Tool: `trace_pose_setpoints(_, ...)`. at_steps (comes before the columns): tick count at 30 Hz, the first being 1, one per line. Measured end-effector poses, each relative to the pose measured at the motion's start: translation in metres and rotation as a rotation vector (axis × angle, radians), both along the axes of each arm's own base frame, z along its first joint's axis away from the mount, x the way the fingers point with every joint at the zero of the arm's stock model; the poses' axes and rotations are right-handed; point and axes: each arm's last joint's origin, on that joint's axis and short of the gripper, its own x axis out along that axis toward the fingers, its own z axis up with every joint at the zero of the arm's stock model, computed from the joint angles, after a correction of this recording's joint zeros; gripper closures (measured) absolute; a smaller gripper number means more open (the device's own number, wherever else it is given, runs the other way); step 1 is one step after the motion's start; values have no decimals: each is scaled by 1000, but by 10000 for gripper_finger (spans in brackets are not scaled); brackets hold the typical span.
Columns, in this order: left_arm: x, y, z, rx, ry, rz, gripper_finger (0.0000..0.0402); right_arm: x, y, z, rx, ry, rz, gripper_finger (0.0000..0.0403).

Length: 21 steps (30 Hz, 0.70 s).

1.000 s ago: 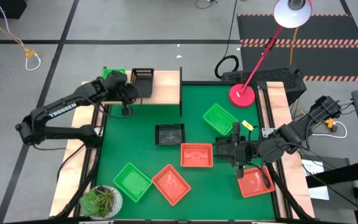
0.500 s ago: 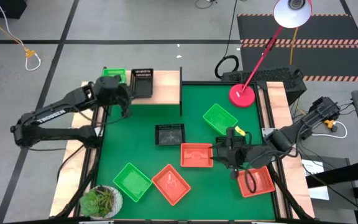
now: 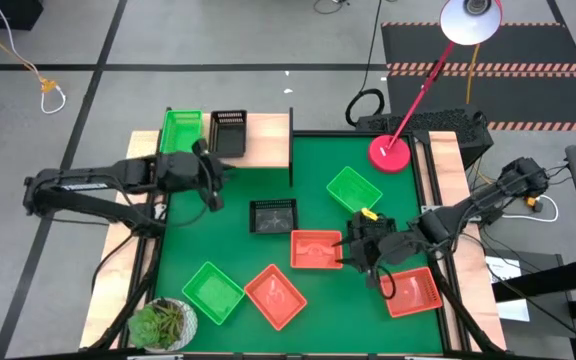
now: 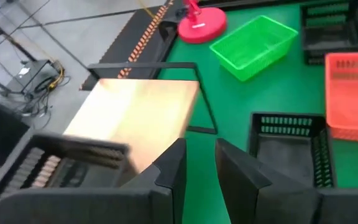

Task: Stack baskets on shelf by color
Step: Put the middle orange basket on the shelf

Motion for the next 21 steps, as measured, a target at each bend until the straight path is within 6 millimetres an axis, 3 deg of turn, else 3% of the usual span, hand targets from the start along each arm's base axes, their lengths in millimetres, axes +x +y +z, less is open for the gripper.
trace_pose_setpoints(7, 20, -14, -5, 73, 9, -112, 314, 3, -23, -24, -31, 89, 21, 229)
trace_pose_setpoints(14, 22, -16, -2, 64, -34, -118, 314, -3, -39, -52, -76, 222, 241, 249)
trace_pose_setpoints(21, 22, -16, -2, 50, -34, -113, 314, -4, -45, -80, -79, 307, 270, 280)
